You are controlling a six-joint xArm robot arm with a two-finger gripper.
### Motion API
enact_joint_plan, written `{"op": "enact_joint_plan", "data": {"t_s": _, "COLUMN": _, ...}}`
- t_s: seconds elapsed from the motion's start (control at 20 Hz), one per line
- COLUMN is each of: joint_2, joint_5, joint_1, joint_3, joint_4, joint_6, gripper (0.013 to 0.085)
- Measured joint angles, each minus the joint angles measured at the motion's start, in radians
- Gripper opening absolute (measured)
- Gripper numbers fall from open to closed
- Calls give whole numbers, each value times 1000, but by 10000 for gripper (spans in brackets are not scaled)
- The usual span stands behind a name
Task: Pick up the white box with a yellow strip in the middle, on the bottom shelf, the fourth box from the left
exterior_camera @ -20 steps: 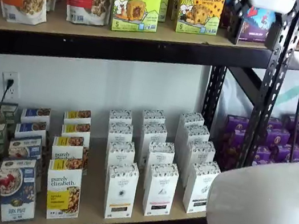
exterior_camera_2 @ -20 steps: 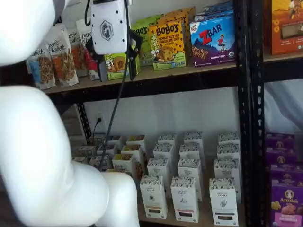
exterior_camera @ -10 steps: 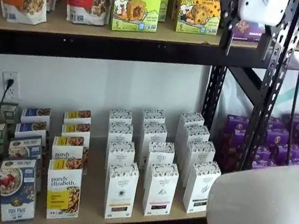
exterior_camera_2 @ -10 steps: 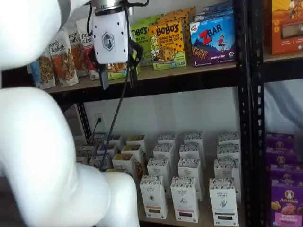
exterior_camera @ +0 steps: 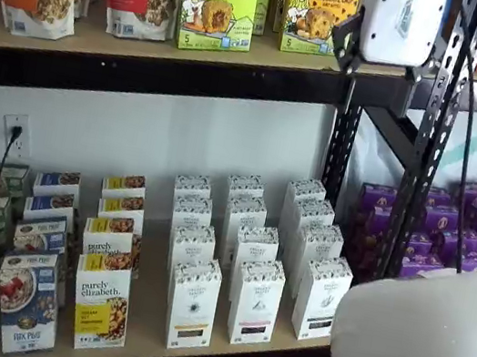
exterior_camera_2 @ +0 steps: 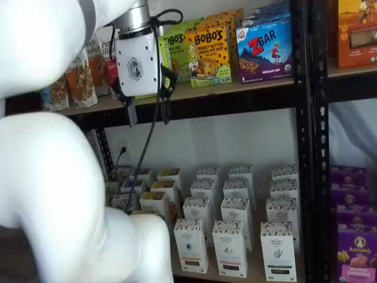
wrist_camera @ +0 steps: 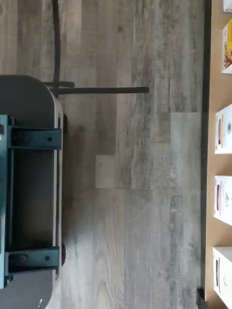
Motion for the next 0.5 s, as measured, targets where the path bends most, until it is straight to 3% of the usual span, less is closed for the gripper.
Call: {"op": "enact_joint_plan", "data": {"t_s": 0.5, "joint_2": -14, "joint_5": -131, "joint_1": 74, "joint_3": 123, "joint_4": -8, "joint_6": 68, "gripper": 850}}
